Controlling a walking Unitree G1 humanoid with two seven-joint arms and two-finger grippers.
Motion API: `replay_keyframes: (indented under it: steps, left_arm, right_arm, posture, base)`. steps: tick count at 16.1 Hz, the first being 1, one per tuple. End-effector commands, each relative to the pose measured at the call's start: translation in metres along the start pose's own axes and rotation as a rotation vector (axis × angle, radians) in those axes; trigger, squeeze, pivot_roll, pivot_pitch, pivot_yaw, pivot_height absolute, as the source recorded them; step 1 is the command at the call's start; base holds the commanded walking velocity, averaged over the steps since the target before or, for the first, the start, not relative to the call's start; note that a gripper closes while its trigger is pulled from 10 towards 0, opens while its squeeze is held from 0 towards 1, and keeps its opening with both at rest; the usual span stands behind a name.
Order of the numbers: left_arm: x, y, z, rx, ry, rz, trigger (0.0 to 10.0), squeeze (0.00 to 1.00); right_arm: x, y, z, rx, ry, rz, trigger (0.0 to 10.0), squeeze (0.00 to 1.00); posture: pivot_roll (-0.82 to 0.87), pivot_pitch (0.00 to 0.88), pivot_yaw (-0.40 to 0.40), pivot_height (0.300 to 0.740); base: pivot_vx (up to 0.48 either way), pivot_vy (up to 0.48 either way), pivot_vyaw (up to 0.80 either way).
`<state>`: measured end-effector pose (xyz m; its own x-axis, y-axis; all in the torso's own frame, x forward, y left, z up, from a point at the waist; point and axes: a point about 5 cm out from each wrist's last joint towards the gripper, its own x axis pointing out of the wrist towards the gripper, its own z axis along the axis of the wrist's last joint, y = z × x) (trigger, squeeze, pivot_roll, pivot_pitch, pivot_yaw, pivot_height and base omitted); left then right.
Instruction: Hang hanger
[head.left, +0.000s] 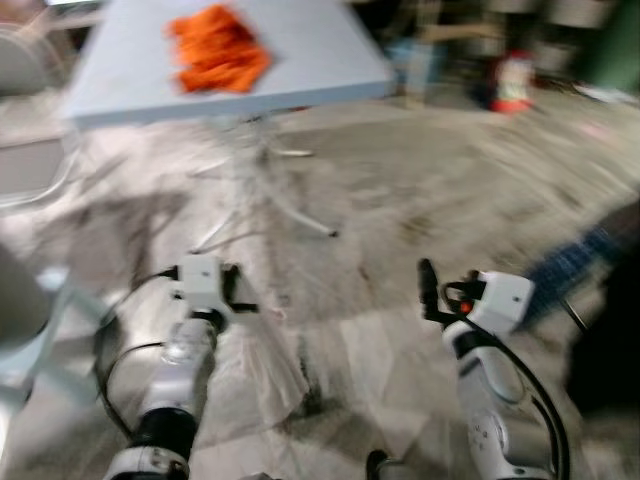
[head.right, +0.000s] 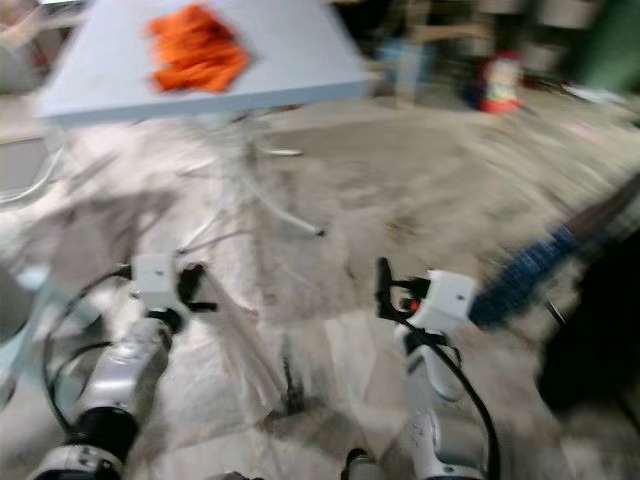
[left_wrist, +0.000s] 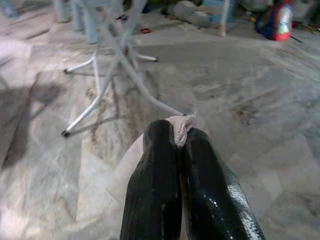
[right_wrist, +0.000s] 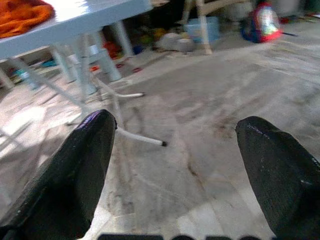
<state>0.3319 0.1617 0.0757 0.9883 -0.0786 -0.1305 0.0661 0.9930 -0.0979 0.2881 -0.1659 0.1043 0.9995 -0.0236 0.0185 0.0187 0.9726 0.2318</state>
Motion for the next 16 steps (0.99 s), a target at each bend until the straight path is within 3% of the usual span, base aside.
replay_keyframes:
  steps: [1,14,16]
  left_arm:
    - [0.0031,-0.0107,0.0028,0.003,-0.006,-0.033,10.0,0.0]
    - [0.0054,-0.0087,0.0039,0.008,-0.003,-0.011,10.0,0.0]
    - [0.005,-0.0071,0.0072,0.022,-0.025,-0.005,10.0,0.0]
  right_arm:
    - [-0.0021,-0.0084,-0.0014,-0.01,0.006,-0.036,10.0,0.0]
    - [0.0008,-0.0074,0.0008,-0.01,-0.007,-0.032,10.0,0.0]
    - [0.0003,-0.0069,0.0006,-0.005,-0.012,-0.032,10.0,0.0]
  posture:
    - [0.03,0.166,0.042,0.74]
    - [0.03,0.174,0.04,0.74]
    - [0.04,0.176,0.041,0.74]
  base:
    - [0.0,0.48,-0.8]
    - [0.0,0.48,-0.8]
    - [0.0,0.199,-0.4]
